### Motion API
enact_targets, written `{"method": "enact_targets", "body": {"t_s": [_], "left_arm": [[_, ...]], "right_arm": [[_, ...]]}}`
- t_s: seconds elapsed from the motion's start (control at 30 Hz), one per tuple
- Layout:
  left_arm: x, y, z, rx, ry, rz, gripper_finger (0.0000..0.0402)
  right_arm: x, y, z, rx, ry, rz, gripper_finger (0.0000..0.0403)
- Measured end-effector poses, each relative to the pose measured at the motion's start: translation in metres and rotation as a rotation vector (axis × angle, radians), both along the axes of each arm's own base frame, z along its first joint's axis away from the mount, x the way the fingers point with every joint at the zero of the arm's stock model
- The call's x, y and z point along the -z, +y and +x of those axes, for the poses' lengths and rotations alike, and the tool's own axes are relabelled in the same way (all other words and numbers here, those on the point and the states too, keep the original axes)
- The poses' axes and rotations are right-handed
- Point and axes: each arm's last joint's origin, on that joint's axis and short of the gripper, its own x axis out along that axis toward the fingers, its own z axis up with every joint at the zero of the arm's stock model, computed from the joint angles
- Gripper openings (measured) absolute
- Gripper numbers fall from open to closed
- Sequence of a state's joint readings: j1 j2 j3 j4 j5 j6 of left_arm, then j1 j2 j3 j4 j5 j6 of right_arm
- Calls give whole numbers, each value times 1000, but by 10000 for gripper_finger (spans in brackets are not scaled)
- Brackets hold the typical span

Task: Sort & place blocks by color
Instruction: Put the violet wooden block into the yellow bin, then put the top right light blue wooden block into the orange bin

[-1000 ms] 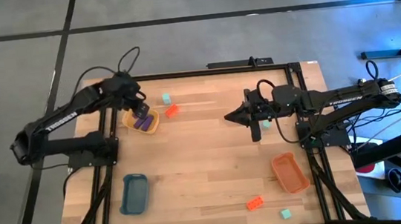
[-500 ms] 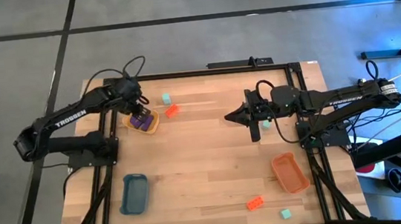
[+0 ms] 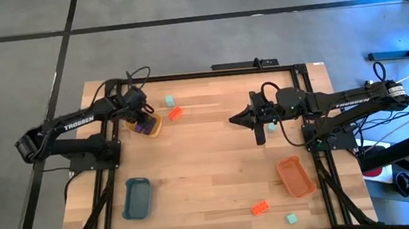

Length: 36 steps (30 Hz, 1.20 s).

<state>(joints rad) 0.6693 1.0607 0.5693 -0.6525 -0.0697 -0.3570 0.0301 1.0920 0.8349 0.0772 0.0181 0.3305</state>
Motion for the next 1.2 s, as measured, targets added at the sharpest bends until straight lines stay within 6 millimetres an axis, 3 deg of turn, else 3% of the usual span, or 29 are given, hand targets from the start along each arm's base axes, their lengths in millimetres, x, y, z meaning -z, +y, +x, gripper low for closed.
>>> {"method": "enact_targets", "body": {"t_s": [0.33, 0.53, 0.8, 0.97, 1.2], "left_arm": [[14, -2, -3, -2, -10, 2, 100], [14, -2, -3, -3, -2, 10, 140], [11, -2, -2, 6, -9, -6, 163], [-17, 0, 4, 51, -85, -11, 176], [-91, -12, 4, 131, -422, 90, 178]], "right_arm": [[1, 0, 0, 7, 6, -3, 0], [1, 0, 0, 8, 6, -1, 0], [1, 0, 0, 8, 6, -1, 0], [1, 0, 0, 9, 6, 0, 0], [0, 0, 0, 8, -6, 0, 0]]}}
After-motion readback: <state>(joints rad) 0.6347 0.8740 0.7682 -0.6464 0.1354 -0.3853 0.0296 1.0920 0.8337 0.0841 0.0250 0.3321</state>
